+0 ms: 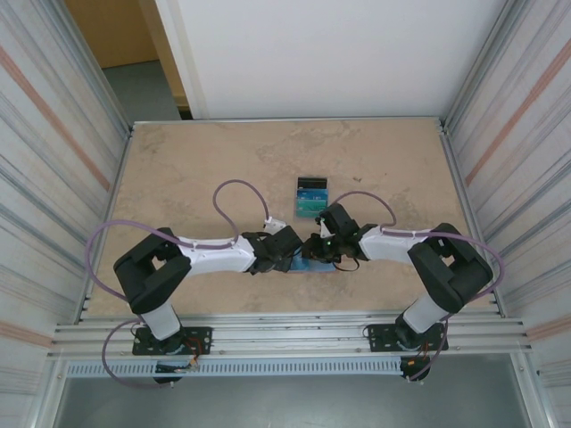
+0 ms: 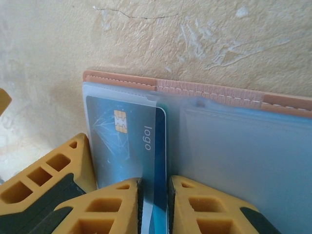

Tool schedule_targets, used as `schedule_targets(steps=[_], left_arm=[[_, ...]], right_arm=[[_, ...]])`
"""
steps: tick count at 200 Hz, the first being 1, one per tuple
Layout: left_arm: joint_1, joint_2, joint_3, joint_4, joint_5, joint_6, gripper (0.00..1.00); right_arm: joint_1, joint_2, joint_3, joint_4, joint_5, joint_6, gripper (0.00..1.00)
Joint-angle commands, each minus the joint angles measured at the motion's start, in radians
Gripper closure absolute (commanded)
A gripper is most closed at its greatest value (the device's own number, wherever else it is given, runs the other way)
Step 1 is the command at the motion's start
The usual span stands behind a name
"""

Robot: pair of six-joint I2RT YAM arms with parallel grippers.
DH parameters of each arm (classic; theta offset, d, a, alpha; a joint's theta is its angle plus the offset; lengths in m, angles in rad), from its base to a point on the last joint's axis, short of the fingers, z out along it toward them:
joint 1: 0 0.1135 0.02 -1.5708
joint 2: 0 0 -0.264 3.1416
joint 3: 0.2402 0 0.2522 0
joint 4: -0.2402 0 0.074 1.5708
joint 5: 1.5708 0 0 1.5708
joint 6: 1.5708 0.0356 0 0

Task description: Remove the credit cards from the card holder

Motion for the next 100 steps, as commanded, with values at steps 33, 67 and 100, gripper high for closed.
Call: schedule_targets(steps=[33, 67, 100], left_arm=[[-0.006, 0.041, 0.004, -0.035, -0.011, -0.020, 0.01], [-0.005, 0.046, 0.009, -0.040, -0.008, -0.021, 0.01], [-0.005, 0.050, 0.015, -0.047, -0.007, -0.020, 0.01]], right_arm=[[-0.011, -0.038, -0.044, 0.144, -0.157, 0.033, 0.81], [-0.016, -0.061, -0.059, 0.154, -0.165, 0.035, 0.81], [-0.036, -0.079, -0.095, 0.201, -0.193, 0.053, 0.82]])
